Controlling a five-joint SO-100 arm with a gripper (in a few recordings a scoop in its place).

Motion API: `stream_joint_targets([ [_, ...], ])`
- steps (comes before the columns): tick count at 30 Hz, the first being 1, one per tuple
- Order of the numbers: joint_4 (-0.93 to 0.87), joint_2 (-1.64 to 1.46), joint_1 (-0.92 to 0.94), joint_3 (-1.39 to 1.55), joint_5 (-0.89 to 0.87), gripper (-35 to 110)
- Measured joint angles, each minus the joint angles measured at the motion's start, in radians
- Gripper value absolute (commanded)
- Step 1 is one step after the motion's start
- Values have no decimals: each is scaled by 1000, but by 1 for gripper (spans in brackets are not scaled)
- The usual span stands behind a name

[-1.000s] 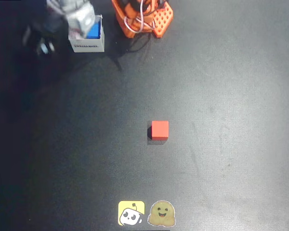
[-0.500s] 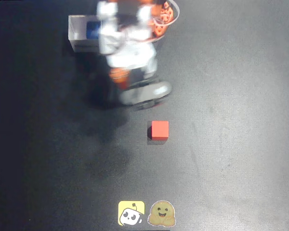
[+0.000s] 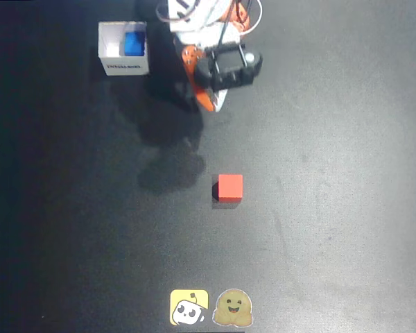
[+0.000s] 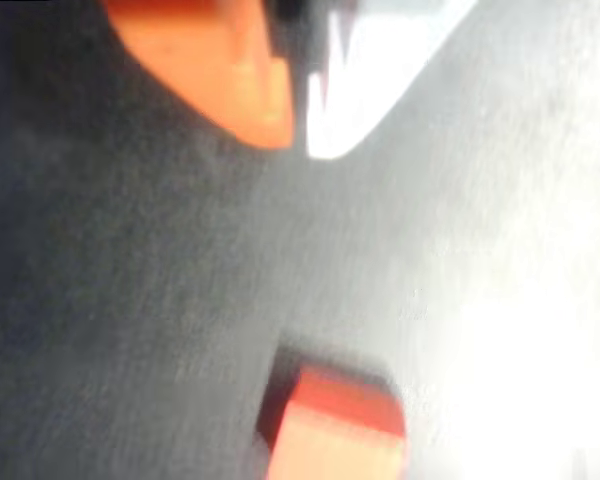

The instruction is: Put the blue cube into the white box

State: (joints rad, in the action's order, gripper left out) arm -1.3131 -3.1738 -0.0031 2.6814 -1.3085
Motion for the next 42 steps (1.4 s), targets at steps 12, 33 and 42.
stream_joint_targets([
  [12,255,-28,2,273,-98,0],
  [33,-9,-17,0,278,-98,0],
  [42,-9,-17,0,278,-98,0],
])
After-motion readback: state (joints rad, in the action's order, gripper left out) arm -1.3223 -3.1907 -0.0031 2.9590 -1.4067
